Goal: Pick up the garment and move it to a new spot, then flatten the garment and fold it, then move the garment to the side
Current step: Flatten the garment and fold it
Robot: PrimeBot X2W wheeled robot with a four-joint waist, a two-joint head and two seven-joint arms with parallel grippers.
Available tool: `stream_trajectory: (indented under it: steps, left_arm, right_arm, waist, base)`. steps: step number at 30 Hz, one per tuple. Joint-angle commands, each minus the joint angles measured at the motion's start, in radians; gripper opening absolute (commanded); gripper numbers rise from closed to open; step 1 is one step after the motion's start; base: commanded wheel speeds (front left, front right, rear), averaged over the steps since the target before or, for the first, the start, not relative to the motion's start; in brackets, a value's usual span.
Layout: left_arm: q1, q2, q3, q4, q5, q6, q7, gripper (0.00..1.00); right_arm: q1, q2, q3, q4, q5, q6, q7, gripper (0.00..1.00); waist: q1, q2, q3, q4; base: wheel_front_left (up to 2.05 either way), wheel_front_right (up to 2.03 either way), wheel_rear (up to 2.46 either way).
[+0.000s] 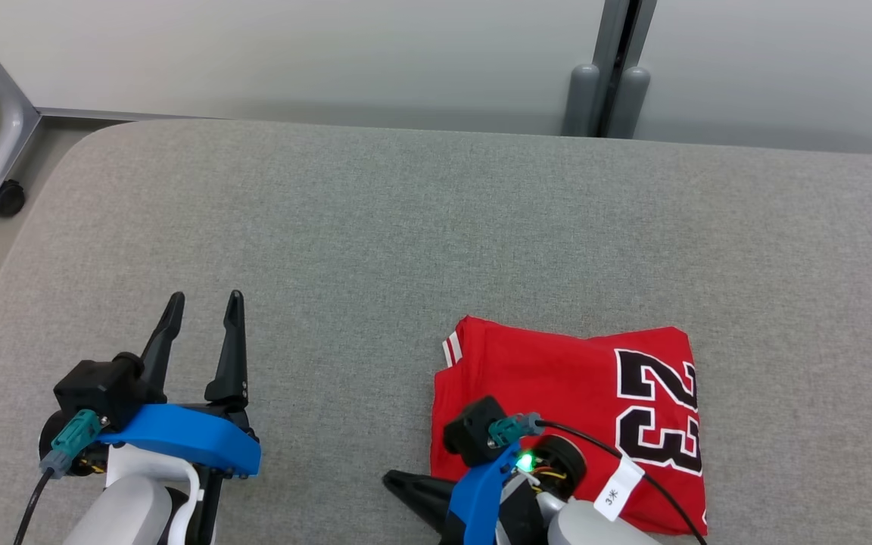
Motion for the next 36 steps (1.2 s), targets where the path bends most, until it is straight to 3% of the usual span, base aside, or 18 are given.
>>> stream_trajectory:
  steps: [1, 7, 8, 9, 15, 24, 29, 36]
  left_arm:
    - [-0.014, 0.002, -0.001, 0.004, 0.004, -0.001, -0.004, 1.0]
    - [0.011, 0.012, 0.017, 0.008, -0.002, 0.009, -0.011, 1.0]
    - [0.015, 0.013, 0.022, 0.006, -0.002, 0.01, -0.014, 1.0]
    - [0.021, 0.015, 0.029, 0.003, -0.004, 0.013, -0.017, 1.0]
    - [0.058, 0.018, 0.056, -0.019, 0.0, 0.022, -0.027, 1.0]
    - [0.134, 0.011, 0.073, -0.058, 0.019, 0.053, -0.033, 1.0]
    - [0.178, 0.011, 0.086, -0.078, 0.026, 0.062, -0.034, 1.0]
    - [0.215, 0.011, 0.086, -0.078, 0.03, 0.065, -0.034, 1.0]
  right_arm:
    - [-0.02, -0.002, 0.014, -0.006, 0.034, 0.0, -0.012, 0.0]
    - [-0.083, -0.003, 0.035, -0.063, 0.149, 0.0, -0.12, 0.0]
    - [-0.091, -0.003, 0.018, -0.077, 0.144, 0.0, -0.152, 0.71]
    - [-0.093, -0.003, -0.012, -0.088, 0.138, 0.0, -0.186, 1.0]
    - [-0.009, -0.016, -0.278, -0.159, -0.044, 0.0, -0.306, 1.0]
    - [0.251, -0.047, -0.71, -0.364, -0.278, 0.0, -0.285, 1.0]
    - [0.331, -0.039, -0.793, -0.373, -0.303, 0.0, -0.277, 1.0]
    - [0.367, -0.035, -0.81, -0.349, -0.297, 0.0, -0.263, 1.0]
  waist:
    - [0.0, 0.0, 0.002, 0.002]
    - [0.0, 0.0, -0.007, -0.018]
    - [0.0, 0.0, -0.009, -0.026]
    - [0.0, 0.0, -0.013, -0.037]
    - [0.0, 0.0, -0.04, -0.097]
    - [0.0, 0.0, -0.082, -0.162]
    - [0.0, 0.0, -0.103, -0.182]
    - [0.0, 0.0, -0.126, -0.183]
  base:
    - [0.0, 0.0, 0.0]
    - [0.0, 0.0, 0.0]
    - [0.0, 0.0, 0.0]
    - [0.0, 0.0, 0.0]
    - [0.0, 0.0, 0.0]
    - [0.0, 0.0, 0.0]
    - [0.0, 0.0, 0.0]
    - [0.0, 0.0, 0.0]
